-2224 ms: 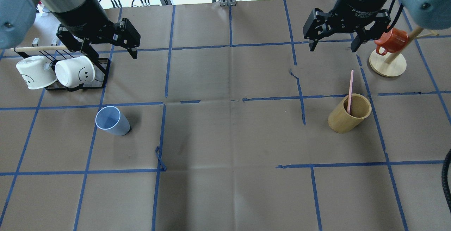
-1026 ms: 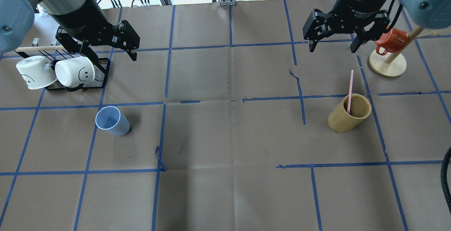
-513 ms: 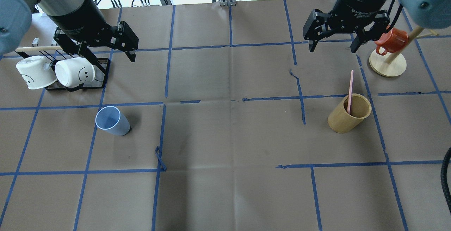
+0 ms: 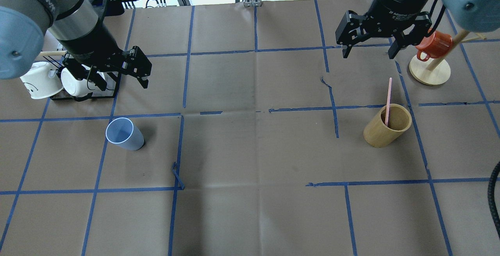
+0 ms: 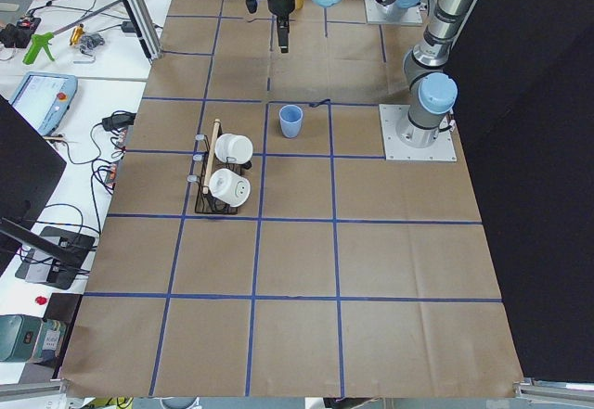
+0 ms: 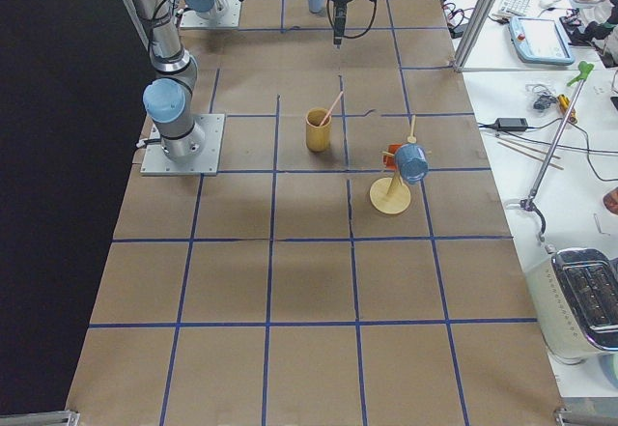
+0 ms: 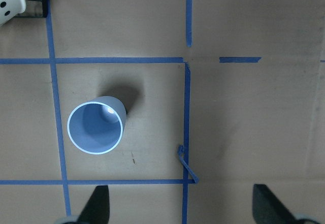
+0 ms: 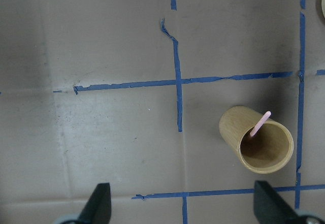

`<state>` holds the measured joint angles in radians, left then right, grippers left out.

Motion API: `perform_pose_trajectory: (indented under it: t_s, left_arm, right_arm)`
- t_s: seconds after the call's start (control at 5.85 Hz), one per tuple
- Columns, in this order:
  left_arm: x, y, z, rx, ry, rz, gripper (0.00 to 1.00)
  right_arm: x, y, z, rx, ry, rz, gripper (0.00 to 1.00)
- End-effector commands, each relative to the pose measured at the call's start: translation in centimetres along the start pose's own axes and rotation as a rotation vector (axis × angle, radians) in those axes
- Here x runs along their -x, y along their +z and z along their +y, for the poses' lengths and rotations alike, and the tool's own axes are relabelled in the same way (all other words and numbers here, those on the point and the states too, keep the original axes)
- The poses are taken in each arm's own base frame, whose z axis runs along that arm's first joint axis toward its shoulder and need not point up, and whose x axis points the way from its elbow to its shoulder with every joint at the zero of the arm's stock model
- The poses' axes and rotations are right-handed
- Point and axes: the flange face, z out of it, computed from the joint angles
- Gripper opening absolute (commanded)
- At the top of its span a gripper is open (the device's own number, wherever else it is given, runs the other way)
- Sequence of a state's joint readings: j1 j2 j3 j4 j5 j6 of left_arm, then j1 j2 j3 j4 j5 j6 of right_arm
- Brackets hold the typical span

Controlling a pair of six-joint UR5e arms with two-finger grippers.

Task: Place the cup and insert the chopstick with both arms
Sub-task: 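Grasp the light blue cup with the left gripper while the right approaches the bamboo cup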

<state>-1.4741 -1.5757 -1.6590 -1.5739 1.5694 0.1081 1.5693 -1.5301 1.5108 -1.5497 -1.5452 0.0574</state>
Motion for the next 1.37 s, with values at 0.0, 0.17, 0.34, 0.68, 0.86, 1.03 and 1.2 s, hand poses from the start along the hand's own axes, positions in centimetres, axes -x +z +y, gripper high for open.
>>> perform_pose_trajectory:
  t_s: [0.0, 0.17, 0.34, 0.68, 0.86, 1.03, 1.2]
  left_arm:
    - [3.6, 5.7, -1.1, 0.018, 0.024, 0.009, 0.98]
    - [3.8, 10.9, -1.3, -0.015, 0.020, 0.001, 0.98]
    - [4.2, 15.7, -1.5, -0.028, 0.016, -0.002, 0.98]
    - [4.3, 20.0, -2.3, 0.042, 0.008, 0.005, 0.98]
    - [4.3, 20.5, -2.0, 0.057, 0.006, 0.007, 0.88]
    - [4.2, 20.7, -1.9, 0.068, 0.013, 0.007, 0.50]
    - [4.2, 20.4, -1.7, 0.072, 0.007, 0.009, 0.11]
  right_arm:
    - [-0.8, 0.3, -0.4, 0.004, -0.016, 0.004, 1.00]
    - [-2.1, 0.1, -0.5, 0.004, -0.105, 0.015, 1.00]
    - [-5.0, 0.6, -1.1, 0.011, -0.090, 0.015, 1.00]
    - [-11.3, 0.8, -1.2, 0.014, -0.121, 0.013, 1.00]
    - [-12.9, 1.2, -1.3, 0.021, -0.138, 0.007, 1.00]
    - [-13.5, 1.9, -1.3, 0.028, -0.135, 0.000, 1.00]
    - [-13.5, 2.4, -1.4, 0.019, -0.138, -0.003, 1.00]
